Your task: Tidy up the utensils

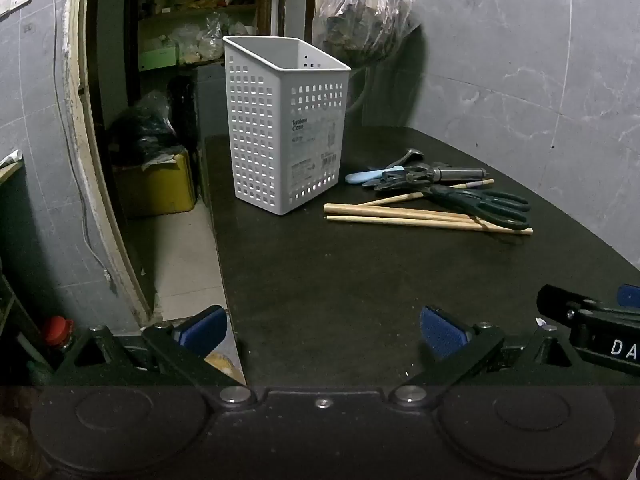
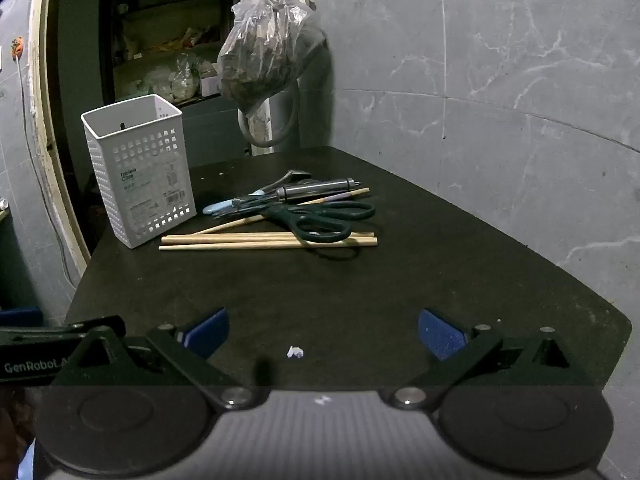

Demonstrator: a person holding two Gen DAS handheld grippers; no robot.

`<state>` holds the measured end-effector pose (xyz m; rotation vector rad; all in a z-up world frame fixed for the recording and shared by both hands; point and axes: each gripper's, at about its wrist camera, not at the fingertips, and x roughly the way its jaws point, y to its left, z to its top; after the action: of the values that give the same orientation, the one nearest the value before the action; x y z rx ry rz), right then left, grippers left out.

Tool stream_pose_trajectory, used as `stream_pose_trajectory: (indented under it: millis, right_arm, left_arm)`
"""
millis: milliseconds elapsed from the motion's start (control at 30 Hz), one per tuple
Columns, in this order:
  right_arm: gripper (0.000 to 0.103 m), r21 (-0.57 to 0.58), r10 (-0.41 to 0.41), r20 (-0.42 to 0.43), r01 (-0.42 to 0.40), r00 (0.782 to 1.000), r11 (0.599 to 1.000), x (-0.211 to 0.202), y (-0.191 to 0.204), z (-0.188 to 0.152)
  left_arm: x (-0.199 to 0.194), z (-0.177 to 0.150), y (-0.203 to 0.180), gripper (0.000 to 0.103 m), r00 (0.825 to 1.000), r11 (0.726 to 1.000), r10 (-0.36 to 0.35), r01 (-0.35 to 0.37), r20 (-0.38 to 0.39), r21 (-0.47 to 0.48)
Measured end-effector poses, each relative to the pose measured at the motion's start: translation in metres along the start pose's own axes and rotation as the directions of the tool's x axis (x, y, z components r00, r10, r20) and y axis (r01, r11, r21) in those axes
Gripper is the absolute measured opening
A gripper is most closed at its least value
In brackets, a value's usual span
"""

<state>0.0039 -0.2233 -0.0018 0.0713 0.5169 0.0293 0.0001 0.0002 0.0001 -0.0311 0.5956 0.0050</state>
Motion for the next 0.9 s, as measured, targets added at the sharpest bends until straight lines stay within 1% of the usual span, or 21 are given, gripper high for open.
stream_pose_trajectory:
  millis: [533, 567, 900]
  right_arm:
    - [0.103, -0.002, -0.001, -0.011, 0.001, 1.0, 1.0, 0.0003, 0.0008, -0.0001]
    - [0.103, -0.002, -0.002, -0.01, 0.002, 1.0, 1.0, 0.0007, 0.0004, 0.0001]
    - [0.103, -0.001, -0.001, -0.011, 0.001, 1.0, 1.0, 0.0015, 0.0004, -0.0003]
  left_arm:
    - [0.0053, -0.0005, -0.0067, 0.102, 1.0, 1.0, 0.003, -0.003, 0.001, 0.002]
    - [0.0019, -0.0008, -0.0024, 0.102, 1.0, 1.0, -0.004, 0.004, 0.001, 0.0]
    - [0.0021, -0.0007, -0.0024, 0.102, 1.0, 1.0, -0.004, 0.004, 0.002, 0.001]
